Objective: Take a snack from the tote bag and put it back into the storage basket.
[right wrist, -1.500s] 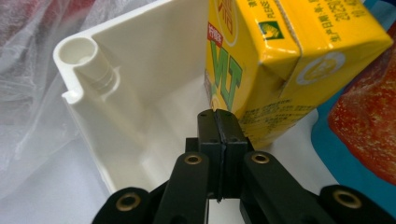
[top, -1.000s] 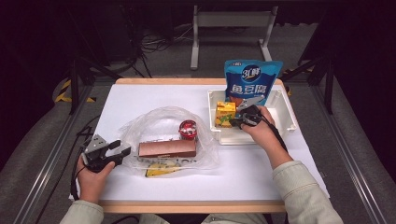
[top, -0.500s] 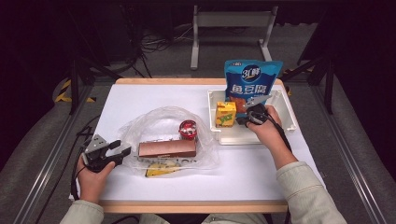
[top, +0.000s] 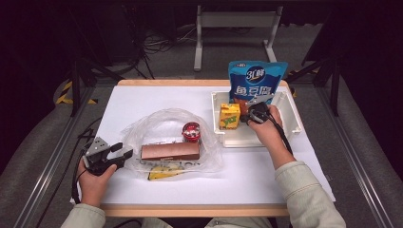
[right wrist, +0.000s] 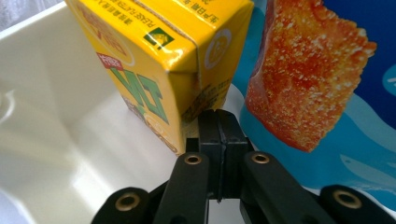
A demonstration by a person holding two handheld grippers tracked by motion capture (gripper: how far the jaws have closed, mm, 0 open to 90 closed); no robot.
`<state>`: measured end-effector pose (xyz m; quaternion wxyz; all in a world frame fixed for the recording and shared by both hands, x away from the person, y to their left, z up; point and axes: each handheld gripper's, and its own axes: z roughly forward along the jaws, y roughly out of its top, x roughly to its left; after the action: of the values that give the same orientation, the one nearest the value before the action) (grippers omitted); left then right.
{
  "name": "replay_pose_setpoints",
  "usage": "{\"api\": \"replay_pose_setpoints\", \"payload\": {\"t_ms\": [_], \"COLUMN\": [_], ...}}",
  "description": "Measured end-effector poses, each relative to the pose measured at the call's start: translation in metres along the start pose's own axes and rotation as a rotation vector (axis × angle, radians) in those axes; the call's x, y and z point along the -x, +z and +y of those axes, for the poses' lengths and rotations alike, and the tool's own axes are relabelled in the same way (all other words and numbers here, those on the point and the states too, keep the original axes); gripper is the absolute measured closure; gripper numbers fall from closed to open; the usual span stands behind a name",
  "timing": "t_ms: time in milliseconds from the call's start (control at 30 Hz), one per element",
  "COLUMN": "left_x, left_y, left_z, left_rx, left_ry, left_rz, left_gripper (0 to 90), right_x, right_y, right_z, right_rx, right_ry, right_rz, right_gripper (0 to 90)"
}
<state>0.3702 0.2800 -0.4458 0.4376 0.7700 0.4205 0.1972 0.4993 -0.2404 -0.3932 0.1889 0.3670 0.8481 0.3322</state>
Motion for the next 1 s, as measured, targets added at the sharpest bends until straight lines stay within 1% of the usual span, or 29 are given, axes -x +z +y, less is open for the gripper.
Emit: {"api": "replay_pose_setpoints", "payload": {"t_ms": [133,267,500,567,667,733,800,900,933,967,1000], "left_x": [0.0,0.0,0.0,0.0,0.0,0.0,0.0,-0.001,0.0,0.0,0.0], "left_y": [0.0,0.0,0.0,0.0,0.0,0.0,0.0,-0.001,0.0,0.0,0.0], "left_z": [0.0,0.0,0.0,0.0,0.0,0.0,0.0,0.0,0.0,0.0,0.0], "left_rx": [0.0,0.0,0.001,0.001,0.001,0.0,0.001,-0.002,-0.001,-0.001,-0.002], "left_ry": [0.002,0.002,0.001,0.001,0.001,0.001,0.001,0.0,0.001,0.001,0.002], "left_rz": [0.0,0.0,0.0,0.0,-0.001,-0.001,0.0,0.0,0.001,0.001,0.0], "left_gripper": [44.0,44.0,44.0,44.0,44.0,44.0,44.0,44.0,44.0,44.0,44.0], "right_x": [0.0,-0.001,-0.006,-0.007,-0.006,-0.006,-0.006,-0.008,-0.009,-0.009,-0.013], "right_y": [0.002,0.006,0.011,0.011,0.011,0.011,0.008,0.002,-0.002,-0.002,-0.005], "right_z": [0.001,0.003,0.007,0.009,0.008,0.007,0.006,0.003,0.001,0.001,-0.001], "right_rx": [0.002,0.005,0.012,0.01,0.009,0.014,0.01,0.012,0.011,0.011,0.013], "right_ry": [0.005,-0.002,-0.007,-0.02,-0.016,-0.01,-0.011,-0.009,-0.006,-0.006,0.0], "right_rz": [-0.001,-0.004,0.008,-0.001,-0.001,0.002,-0.009,-0.002,0.008,0.008,0.024], "right_gripper": [90.0,90.0,90.0,90.0,90.0,90.0,90.0,90.0,89.6,89.6,89.5]}}
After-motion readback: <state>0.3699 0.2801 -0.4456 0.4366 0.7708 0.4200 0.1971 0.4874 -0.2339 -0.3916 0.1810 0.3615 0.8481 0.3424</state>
